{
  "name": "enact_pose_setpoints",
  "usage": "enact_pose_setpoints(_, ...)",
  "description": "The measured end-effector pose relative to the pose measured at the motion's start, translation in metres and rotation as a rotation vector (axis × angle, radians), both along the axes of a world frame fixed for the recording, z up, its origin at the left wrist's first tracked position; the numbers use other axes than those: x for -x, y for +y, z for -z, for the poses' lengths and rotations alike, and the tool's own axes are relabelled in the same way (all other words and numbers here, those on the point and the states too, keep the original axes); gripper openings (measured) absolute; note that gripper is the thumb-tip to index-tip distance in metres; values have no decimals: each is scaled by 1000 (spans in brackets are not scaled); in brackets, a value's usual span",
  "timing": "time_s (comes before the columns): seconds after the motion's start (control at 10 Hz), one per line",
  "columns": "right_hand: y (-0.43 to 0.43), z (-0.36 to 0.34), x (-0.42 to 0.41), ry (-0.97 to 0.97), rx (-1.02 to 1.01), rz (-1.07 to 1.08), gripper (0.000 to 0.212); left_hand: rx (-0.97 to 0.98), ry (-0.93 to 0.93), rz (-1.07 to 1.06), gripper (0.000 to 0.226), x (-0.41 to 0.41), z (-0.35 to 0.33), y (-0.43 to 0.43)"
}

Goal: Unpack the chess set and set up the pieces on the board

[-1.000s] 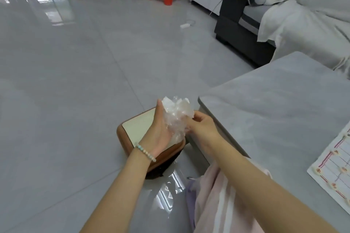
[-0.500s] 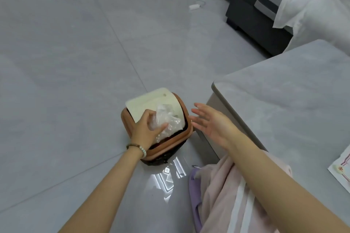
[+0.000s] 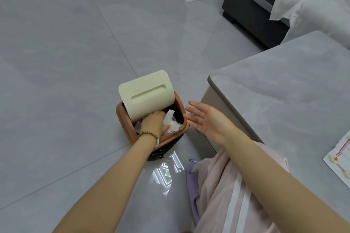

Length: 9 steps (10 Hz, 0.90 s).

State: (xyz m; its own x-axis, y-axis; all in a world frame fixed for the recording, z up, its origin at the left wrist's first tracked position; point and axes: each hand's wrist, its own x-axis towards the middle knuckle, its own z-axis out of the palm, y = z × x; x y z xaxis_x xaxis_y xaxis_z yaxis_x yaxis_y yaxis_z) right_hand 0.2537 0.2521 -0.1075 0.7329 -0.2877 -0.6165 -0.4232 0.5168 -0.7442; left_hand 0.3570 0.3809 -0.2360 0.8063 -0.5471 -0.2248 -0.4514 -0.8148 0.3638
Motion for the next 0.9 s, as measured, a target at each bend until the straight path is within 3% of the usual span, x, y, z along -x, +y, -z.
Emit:
enact_pose_setpoints(0.1,-1,-1,1,-7,-36,21,30,-118,2,84,47,1,3,-2)
enact_pose_setpoints(0.2,-1,-1,1,-3,-63,40,31,59,-175,121,48,11,3,4)
enact_pose_setpoints(0.3,-1,-2,0,-5,-79,55,28,155,-121,233,53,27,8,12)
enact_pose_setpoints(0.4,-1,-1,0,-7,-75,51,27,110,195,215,76,35,18,16)
enact_pose_setpoints(0.5,-2,-1,1,-10,-73,41,25,45,292,204,59,32,12,9)
enact_pose_setpoints(0.6,-2,-3,3,-31,-51,45,25,108,199,140,59,30,-6,2)
enact_pose_setpoints(0.7,-4,-17,10,-96,95,17,19,319,38,60,44,33,-46,-8)
enact_pose_setpoints(0.8,-25,-43,30,-180,205,85,16,520,-71,17,36,28,-94,-35)
enact_pose_setpoints(0.9,-63,-79,72,-276,293,237,23,579,-66,88,38,32,-134,-72)
